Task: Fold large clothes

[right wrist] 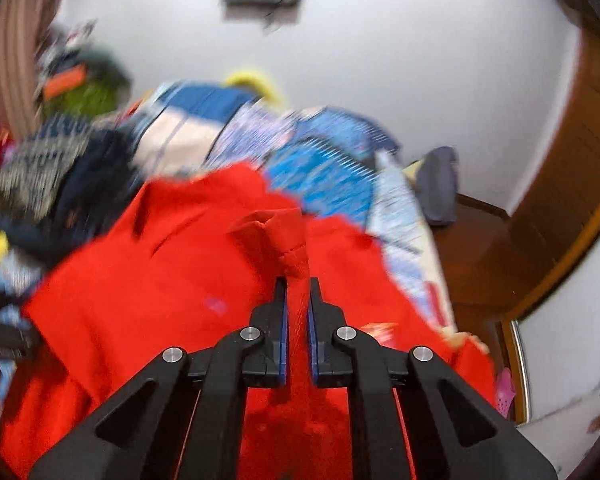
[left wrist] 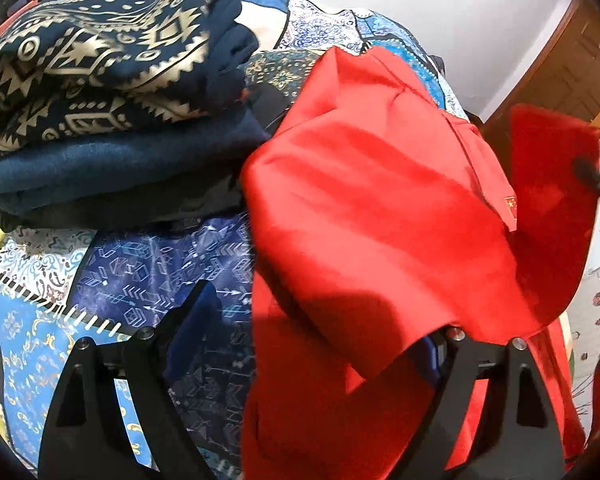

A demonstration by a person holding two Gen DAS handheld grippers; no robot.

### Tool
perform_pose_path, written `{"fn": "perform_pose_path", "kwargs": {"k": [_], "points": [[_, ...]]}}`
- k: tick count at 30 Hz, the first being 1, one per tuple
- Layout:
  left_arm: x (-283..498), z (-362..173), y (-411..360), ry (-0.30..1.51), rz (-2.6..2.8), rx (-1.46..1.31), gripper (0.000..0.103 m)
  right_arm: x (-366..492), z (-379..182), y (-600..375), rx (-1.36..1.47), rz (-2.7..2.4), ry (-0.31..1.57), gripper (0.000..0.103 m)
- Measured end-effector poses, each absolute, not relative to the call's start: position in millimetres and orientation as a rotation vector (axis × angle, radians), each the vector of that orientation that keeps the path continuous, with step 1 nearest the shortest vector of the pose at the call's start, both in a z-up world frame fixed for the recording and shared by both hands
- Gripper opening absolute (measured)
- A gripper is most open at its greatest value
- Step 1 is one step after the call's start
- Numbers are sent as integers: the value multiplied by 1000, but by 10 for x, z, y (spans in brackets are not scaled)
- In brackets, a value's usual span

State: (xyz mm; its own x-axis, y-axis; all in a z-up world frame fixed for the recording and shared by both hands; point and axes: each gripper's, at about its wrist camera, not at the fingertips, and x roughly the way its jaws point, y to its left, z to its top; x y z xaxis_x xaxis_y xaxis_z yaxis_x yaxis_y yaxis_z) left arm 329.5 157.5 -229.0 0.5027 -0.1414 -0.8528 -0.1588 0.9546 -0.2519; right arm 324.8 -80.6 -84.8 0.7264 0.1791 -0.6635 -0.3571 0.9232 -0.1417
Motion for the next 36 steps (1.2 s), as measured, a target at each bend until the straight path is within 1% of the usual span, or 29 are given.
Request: {"fn": "perform_pose_path", "kwargs": {"k": [4,6,12,15,20,23,26,29,31,36], "points": [[3437,-2367,1526,1074,41,-309,87,3265,-568,-1166,-197,248,668,6],[3488,-2434,1565,1085,74,-301,87,3240,-525,-1280,-171,232,662,6],[3453,-2576,1843,1078,215,-283,87,3151,-610,-1501,-138,211,673,6],[3467,-2623,1919,1085,274,-259,87,3111,-834,-1620,-152,198,730,6],[3471,-2693,1918,1105,312,-248,87,3067,-1403,-1890,-119,202,924,6],[3442,-2729,1947,1131,425,-178,84,2987,-1655,-1998,-74,228,1034,6],[3389,-2744,2007,1155,347,-250,84,2844,-1806,-2088,-54,243,1099,7],[3277,-2643,1951,1149,296,-223,84,2763,-1901,-2141,-43,231,1162,19],[3216,-2541,1856,1133,277,-175,84,2725,-1927,-2173,-32,216,1188,31],[3109,-2267,1627,1085,191,-150,84,2580,-1875,-2274,-8,222,1191,40]]}}
